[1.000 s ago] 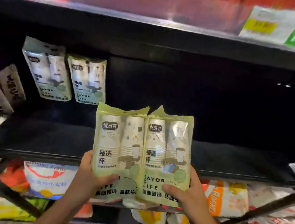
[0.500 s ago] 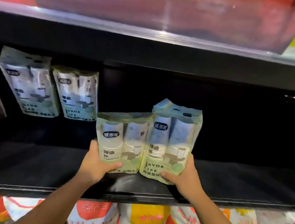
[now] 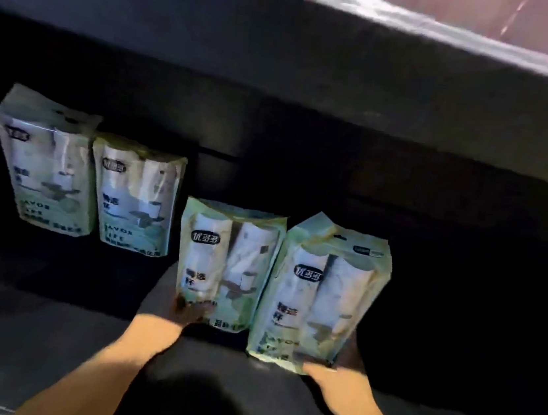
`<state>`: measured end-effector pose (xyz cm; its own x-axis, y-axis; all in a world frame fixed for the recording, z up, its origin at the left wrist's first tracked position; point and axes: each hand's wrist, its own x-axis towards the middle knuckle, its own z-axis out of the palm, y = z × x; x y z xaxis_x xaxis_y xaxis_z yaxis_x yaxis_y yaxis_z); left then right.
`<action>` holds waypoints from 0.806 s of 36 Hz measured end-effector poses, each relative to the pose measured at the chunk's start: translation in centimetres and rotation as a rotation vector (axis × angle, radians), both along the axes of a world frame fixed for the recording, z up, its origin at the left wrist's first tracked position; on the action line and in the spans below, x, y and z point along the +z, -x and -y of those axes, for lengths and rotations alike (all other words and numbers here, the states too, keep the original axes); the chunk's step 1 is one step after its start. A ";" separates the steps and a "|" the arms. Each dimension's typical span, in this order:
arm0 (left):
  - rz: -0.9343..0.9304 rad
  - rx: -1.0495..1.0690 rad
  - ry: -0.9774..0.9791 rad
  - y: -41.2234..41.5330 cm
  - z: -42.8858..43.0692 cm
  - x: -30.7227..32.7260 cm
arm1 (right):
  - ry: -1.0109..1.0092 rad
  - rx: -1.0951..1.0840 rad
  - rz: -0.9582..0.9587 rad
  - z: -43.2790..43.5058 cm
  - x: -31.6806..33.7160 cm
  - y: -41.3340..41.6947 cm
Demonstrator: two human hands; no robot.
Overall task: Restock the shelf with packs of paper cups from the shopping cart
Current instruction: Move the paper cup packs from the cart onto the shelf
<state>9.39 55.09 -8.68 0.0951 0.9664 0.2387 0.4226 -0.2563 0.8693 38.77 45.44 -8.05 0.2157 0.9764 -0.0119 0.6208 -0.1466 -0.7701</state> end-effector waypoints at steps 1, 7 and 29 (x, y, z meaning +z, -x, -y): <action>0.043 -0.019 -0.006 -0.2 -0.6 0.1 | -0.043 -0.016 -0.002 -0.8 -0.2 -0.1; 0.106 0.020 0.040 -1.4 -4.7 0.2 | -0.224 -0.120 0.063 -5.2 -0.5 -0.6; 0.303 0.111 0.089 -2.1 -8.2 -0.1 | -0.215 -0.213 0.054 -10.9 -1.2 -0.8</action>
